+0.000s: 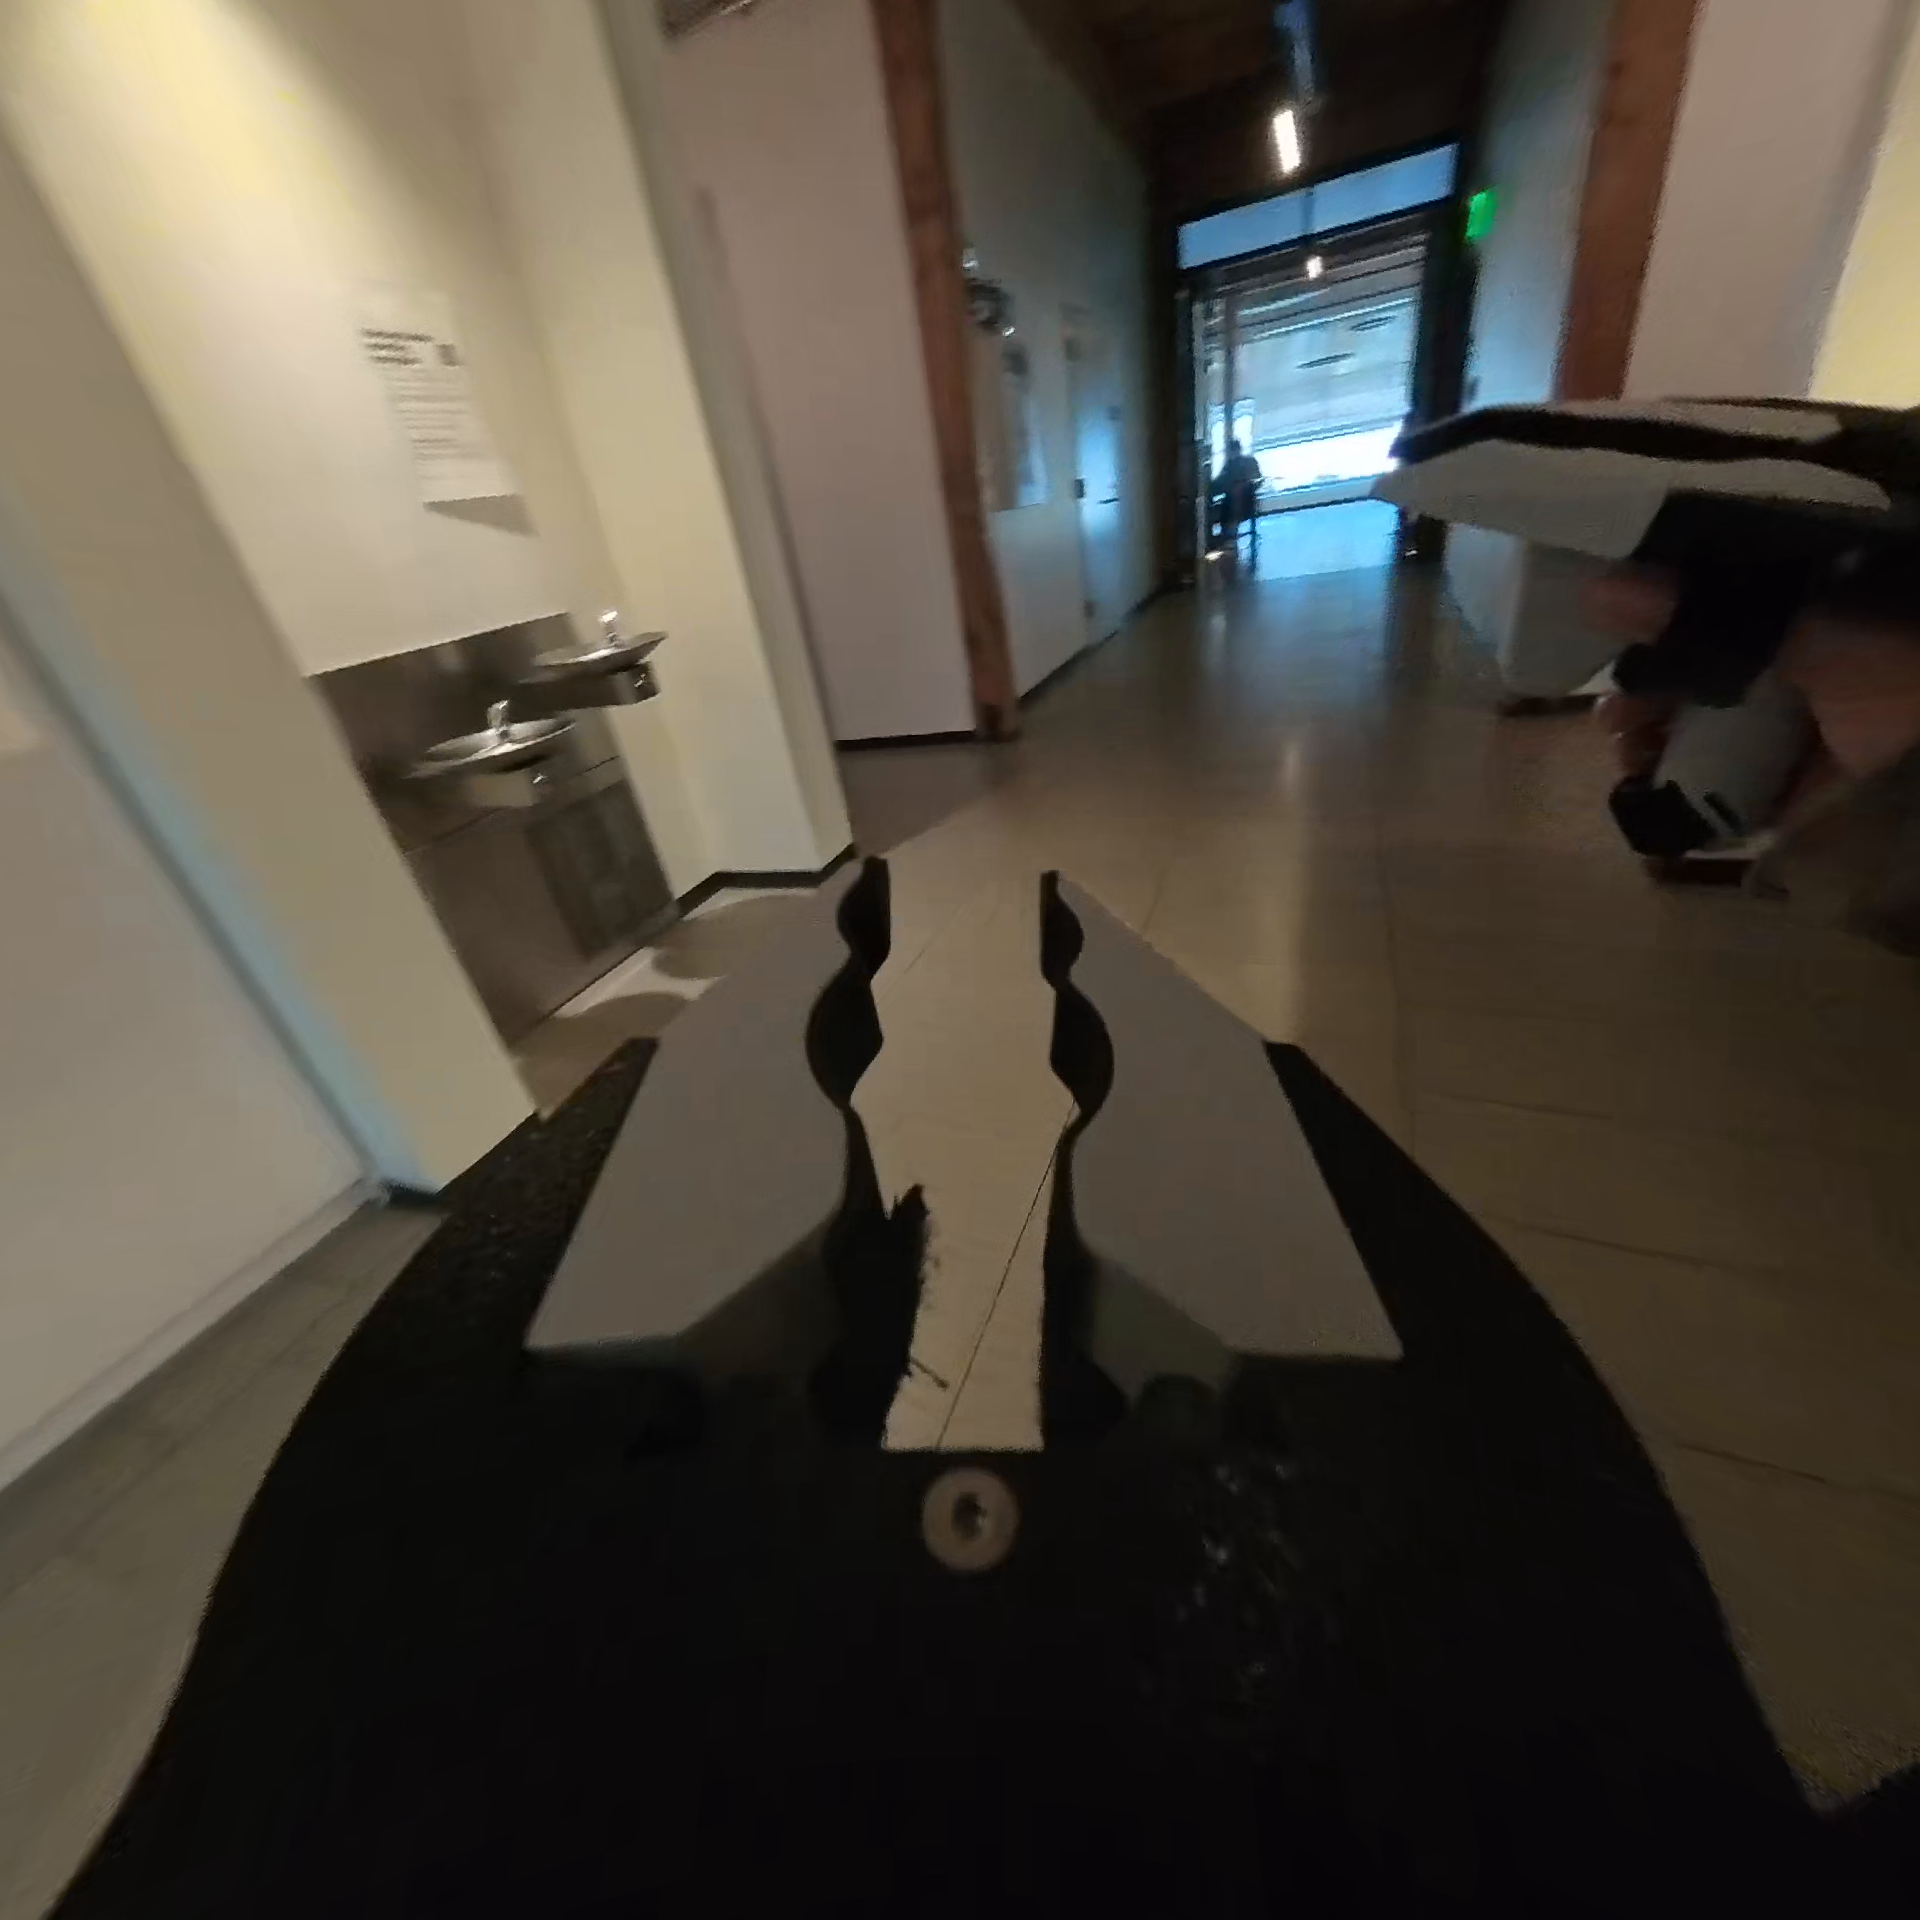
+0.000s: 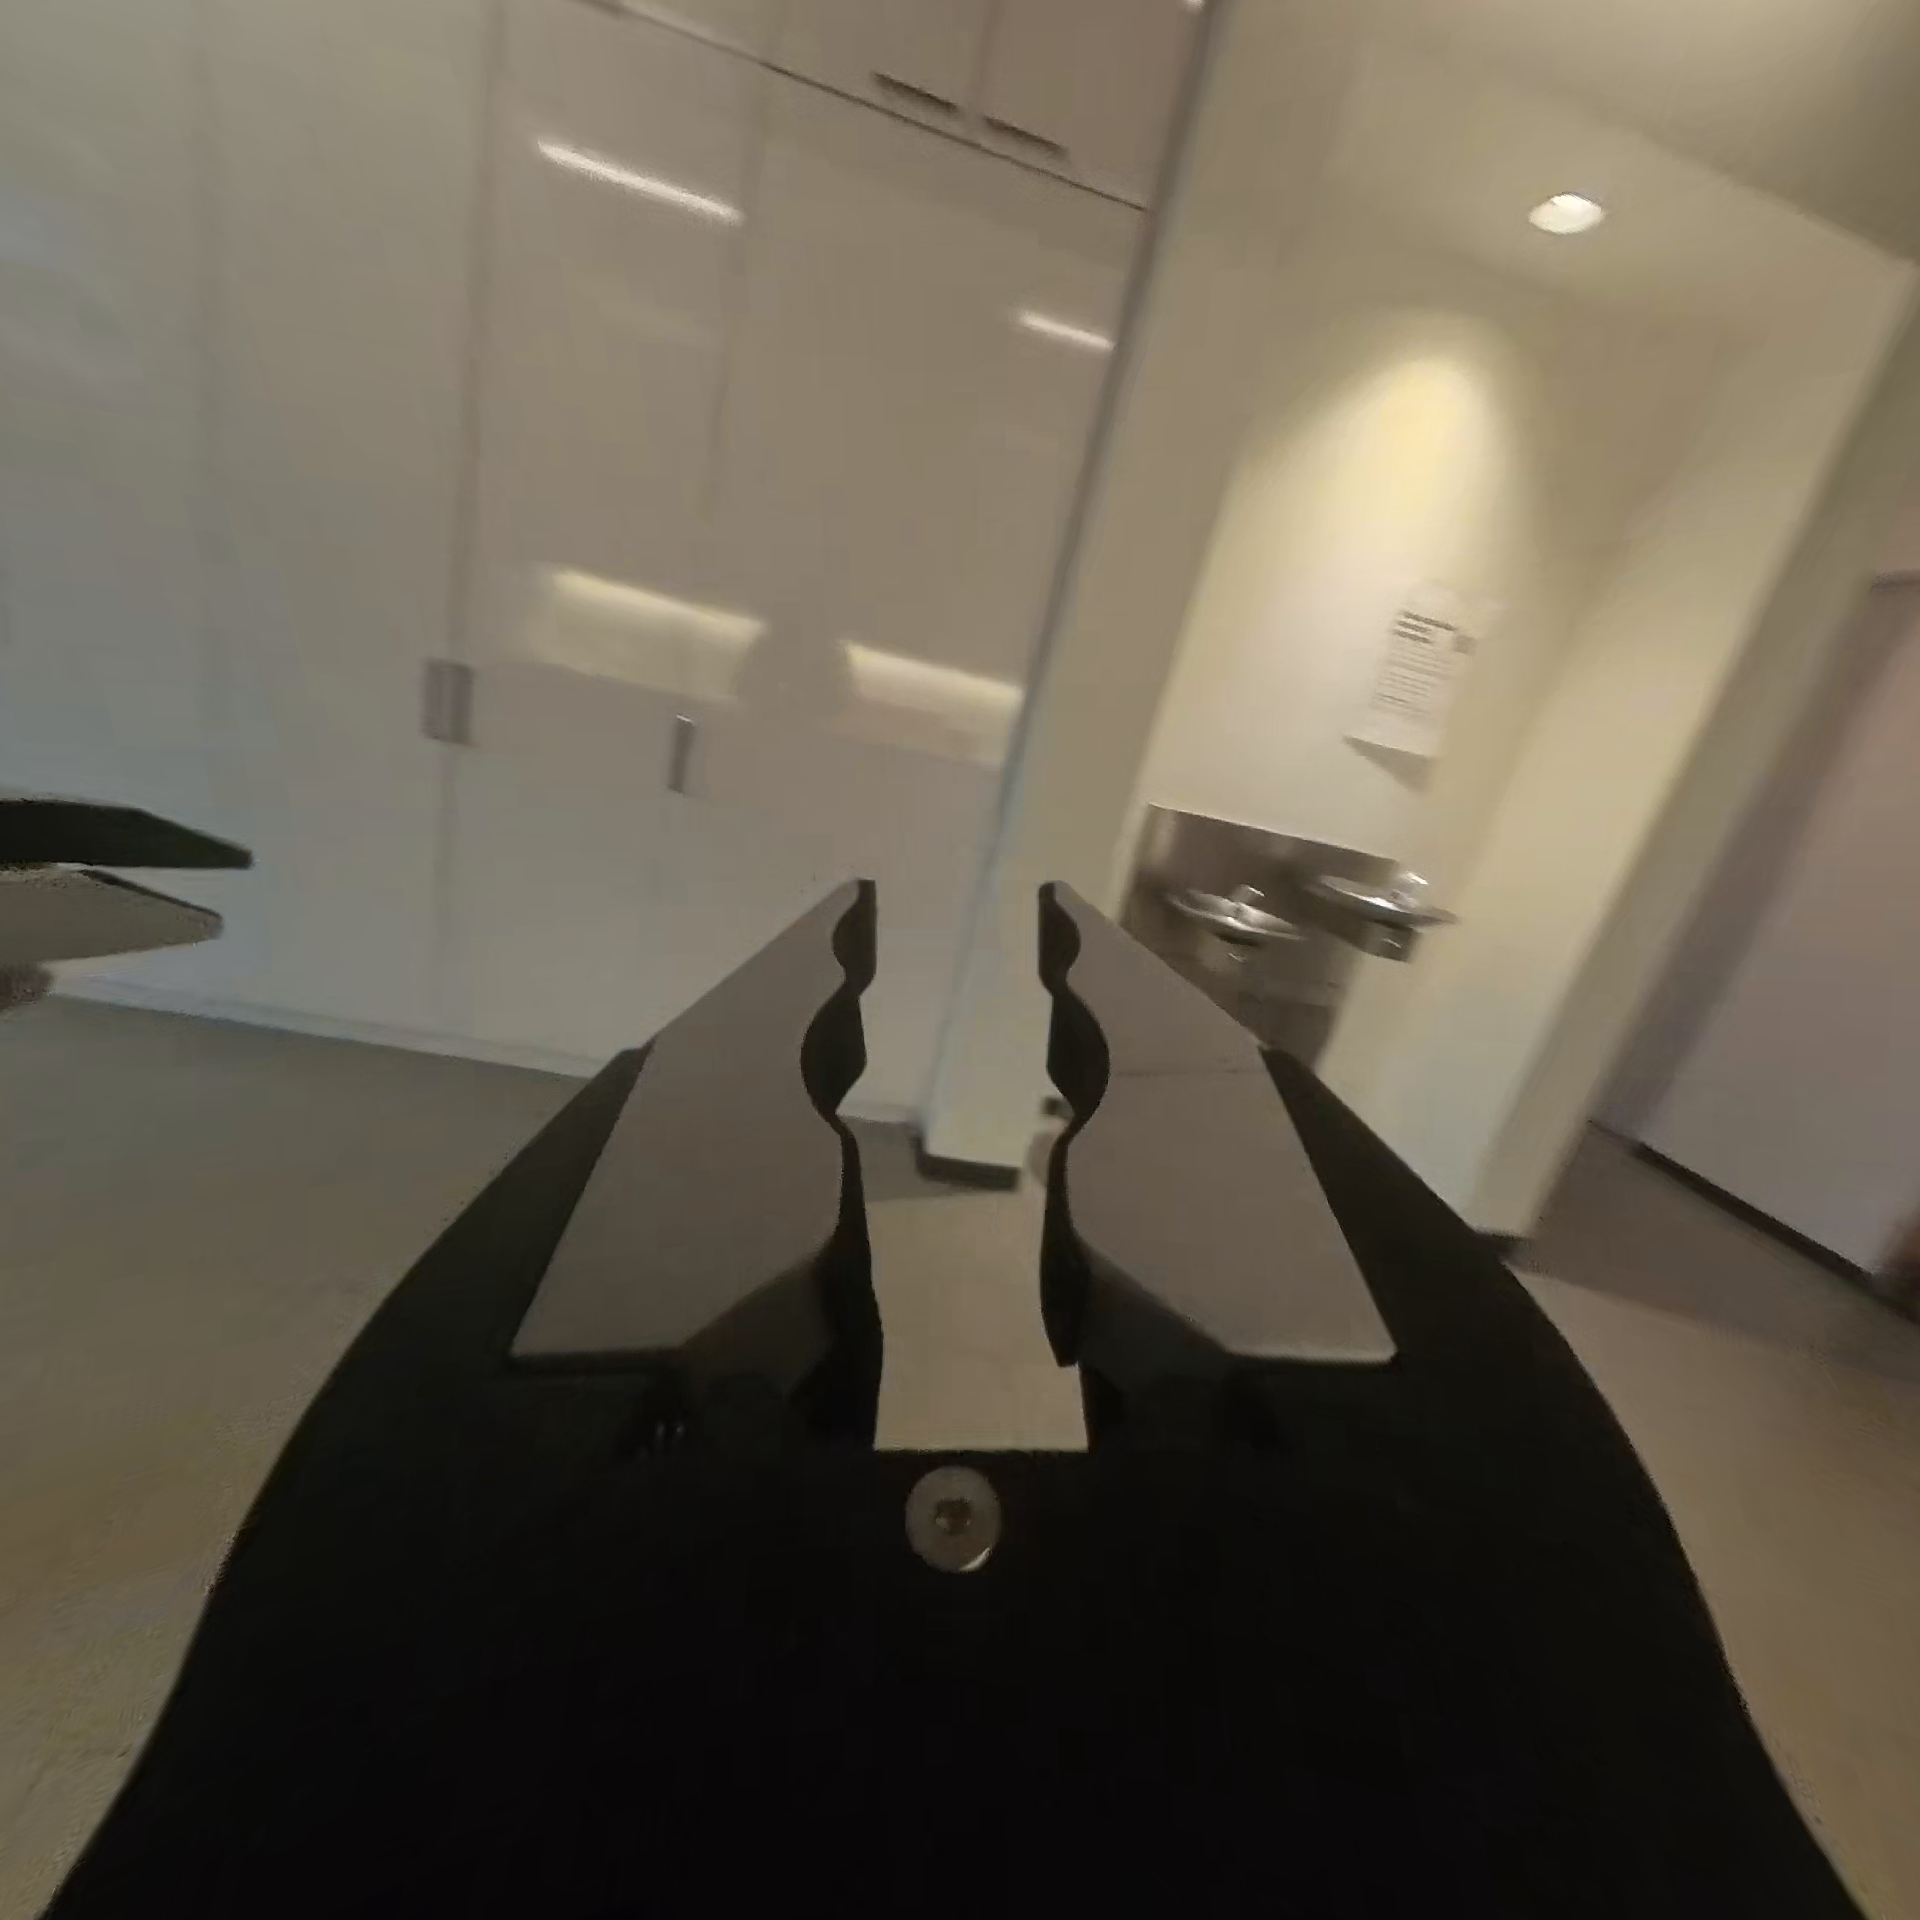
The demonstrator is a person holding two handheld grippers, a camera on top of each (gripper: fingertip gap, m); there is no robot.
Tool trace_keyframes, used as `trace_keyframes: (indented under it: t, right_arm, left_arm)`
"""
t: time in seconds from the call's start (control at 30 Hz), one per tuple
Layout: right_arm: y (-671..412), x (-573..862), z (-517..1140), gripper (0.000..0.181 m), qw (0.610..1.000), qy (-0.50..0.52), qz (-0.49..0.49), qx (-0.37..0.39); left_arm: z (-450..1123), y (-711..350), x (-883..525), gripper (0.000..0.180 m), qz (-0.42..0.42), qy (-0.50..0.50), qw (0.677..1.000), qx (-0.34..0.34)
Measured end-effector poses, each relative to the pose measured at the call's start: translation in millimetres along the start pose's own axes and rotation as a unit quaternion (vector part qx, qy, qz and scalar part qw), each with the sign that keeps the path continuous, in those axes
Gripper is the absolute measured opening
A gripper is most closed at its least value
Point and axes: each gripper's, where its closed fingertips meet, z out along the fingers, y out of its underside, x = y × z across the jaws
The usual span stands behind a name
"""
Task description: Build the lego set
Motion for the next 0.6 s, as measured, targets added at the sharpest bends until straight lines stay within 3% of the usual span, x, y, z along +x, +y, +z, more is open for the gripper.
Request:
trace_keyframes:
  t: [0.17, 0.33, 0.47, 0.6]
  right_arm:
    - [61, 133, 19, 0.038, 0.995, 0.079, -0.023, -0.054]
    - [99, 287, 25, 0.039, 0.982, 0.146, -0.042, -0.115]
    - [121, 409, 17, 0.035, 0.966, 0.221, -0.036, -0.131]
    - [152, 517, 13, 0.033, 0.946, 0.297, -0.028, -0.13]
  left_arm:
    - [163, 15, 21, 0.029, 0.014, 0.029, 0.999, 0.033]
    - [328, 23, 65, 0.021, 0.012, 0.064, 0.998, 0.016]
    - [448, 37, 100, 0.014, 0.038, 0.14, 0.989, -0.009]
    - [579, 57, 85, 0.015, 0.019, 0.142, 0.989, -0.026]
